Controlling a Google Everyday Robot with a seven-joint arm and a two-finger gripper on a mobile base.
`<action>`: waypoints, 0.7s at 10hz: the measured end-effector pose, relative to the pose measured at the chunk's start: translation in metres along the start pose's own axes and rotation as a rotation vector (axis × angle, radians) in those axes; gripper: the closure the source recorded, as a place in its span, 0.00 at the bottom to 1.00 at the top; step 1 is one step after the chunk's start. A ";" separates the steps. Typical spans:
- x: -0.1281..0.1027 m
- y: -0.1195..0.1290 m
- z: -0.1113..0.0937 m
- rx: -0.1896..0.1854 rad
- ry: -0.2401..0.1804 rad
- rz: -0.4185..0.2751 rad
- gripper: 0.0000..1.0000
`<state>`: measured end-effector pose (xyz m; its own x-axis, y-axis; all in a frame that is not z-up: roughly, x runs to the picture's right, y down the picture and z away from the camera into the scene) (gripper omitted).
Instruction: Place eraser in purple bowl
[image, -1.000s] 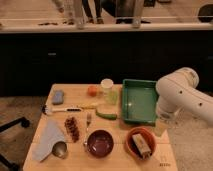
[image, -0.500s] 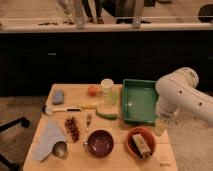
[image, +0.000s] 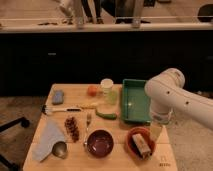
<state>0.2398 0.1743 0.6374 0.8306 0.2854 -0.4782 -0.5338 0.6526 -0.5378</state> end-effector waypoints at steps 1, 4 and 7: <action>-0.001 0.006 0.000 -0.008 0.016 0.032 0.20; 0.009 0.020 -0.006 -0.022 0.006 0.164 0.20; 0.024 0.036 -0.004 -0.093 -0.055 0.353 0.20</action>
<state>0.2398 0.2015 0.6034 0.5984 0.5209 -0.6087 -0.7992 0.4413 -0.4081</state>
